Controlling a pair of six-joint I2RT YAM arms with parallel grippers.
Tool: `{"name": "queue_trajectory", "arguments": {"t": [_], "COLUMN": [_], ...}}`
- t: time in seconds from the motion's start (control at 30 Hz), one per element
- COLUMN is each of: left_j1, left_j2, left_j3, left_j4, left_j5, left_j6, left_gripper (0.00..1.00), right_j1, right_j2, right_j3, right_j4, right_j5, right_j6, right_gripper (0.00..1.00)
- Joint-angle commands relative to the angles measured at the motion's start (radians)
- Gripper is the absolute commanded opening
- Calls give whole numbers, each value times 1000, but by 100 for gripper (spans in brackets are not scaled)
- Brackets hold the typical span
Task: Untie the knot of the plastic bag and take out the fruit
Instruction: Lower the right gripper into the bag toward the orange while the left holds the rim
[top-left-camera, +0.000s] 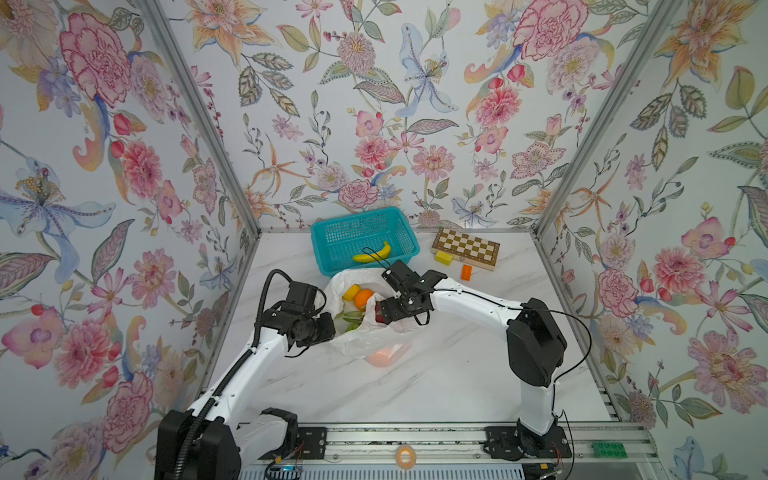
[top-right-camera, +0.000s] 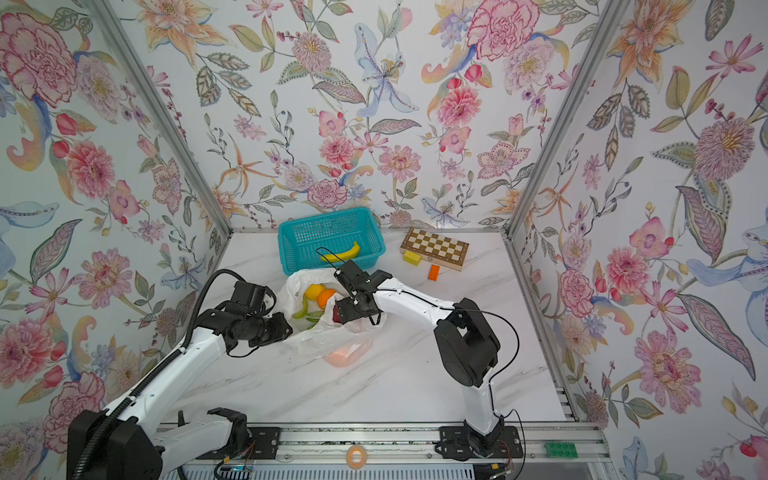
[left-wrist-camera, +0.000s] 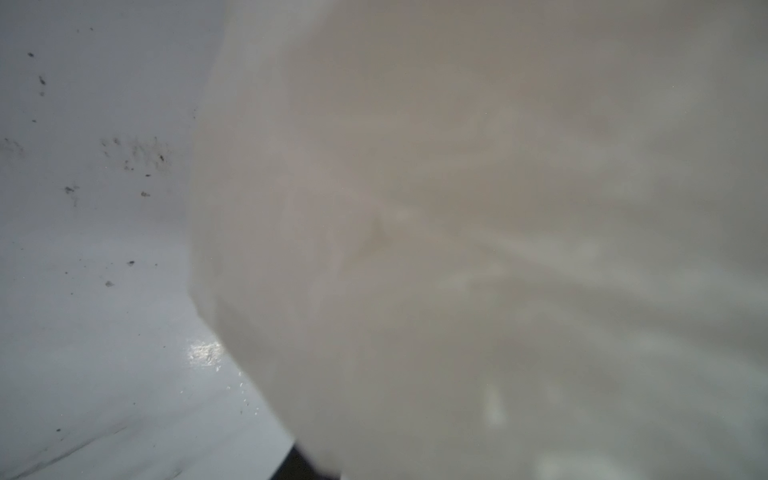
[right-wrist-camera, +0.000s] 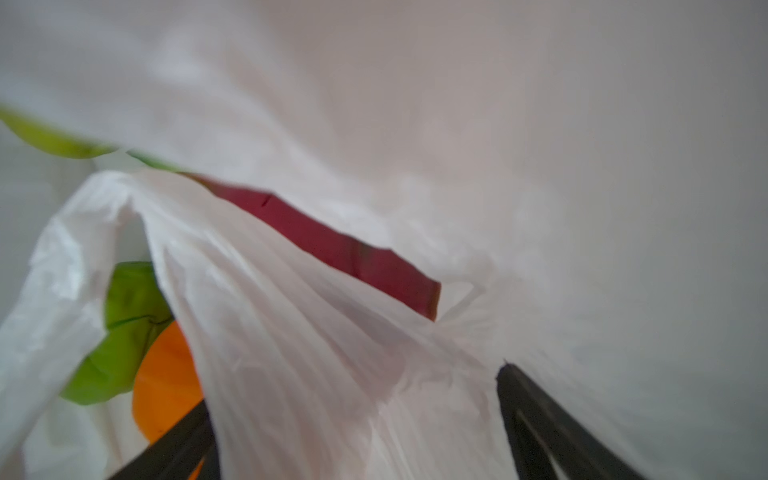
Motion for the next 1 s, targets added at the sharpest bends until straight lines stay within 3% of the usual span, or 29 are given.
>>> {"name": "queue_trajectory", "arguments": {"t": [0.0, 0.3, 0.57, 0.83, 0.97], "left_j1": [-12, -21, -22, -22, -21], "left_j2": [-39, -42, -20, -12, -4], "left_j3": [11, 45, 111, 116, 99], "left_j4": [60, 42, -27, -29, -13], "left_j5": [34, 11, -123, -121, -94], "left_j6": [0, -5, -9, -21, -17], "left_gripper": [32, 38, 40, 41, 42], "right_j1": [26, 42, 54, 76, 75], "right_j2": [-70, -28, 112, 220, 285], "right_j3": [5, 171, 364, 440, 478], "right_j4": [-4, -2, -2, 1, 0], "right_j5": [-7, -110, -174, -144, -34], "right_j6": [-74, -67, -70, -35, 13], "right_gripper": [92, 91, 85, 81, 81]}}
